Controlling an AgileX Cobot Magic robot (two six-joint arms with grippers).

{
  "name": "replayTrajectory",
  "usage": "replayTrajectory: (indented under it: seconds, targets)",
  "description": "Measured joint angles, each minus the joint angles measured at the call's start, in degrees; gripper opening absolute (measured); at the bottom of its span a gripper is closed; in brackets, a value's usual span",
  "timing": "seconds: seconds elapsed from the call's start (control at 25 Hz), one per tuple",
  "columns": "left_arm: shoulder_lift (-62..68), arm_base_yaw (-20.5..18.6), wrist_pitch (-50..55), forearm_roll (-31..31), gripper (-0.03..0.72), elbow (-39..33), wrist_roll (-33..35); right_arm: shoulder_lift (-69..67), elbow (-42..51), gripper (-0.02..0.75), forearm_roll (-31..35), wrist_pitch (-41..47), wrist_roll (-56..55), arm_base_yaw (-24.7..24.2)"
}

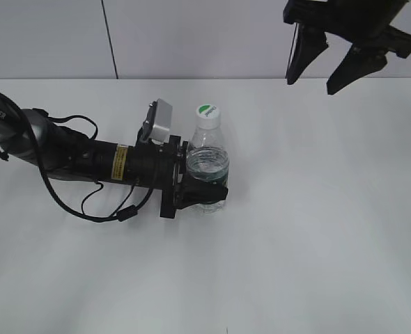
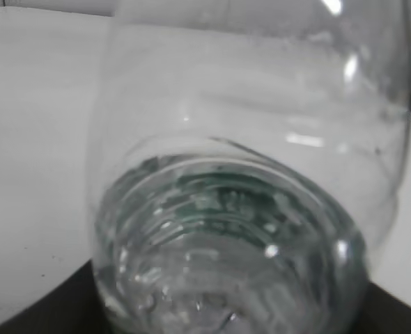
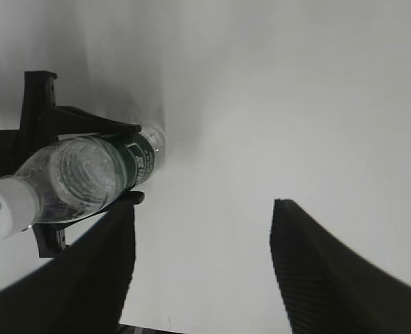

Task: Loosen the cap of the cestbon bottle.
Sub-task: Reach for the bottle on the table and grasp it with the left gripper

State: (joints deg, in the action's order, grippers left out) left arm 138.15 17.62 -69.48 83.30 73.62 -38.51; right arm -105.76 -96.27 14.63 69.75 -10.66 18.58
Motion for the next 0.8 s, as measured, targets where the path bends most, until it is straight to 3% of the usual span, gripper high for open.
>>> replayTrajectory:
  seconds: [0.8]
  targets:
    - [-0.2,0.0,1.2,3.2,0.417,0.3,1.0,-7.6,-6.3,0.461,3.0,0.2,-4.7,11.0]
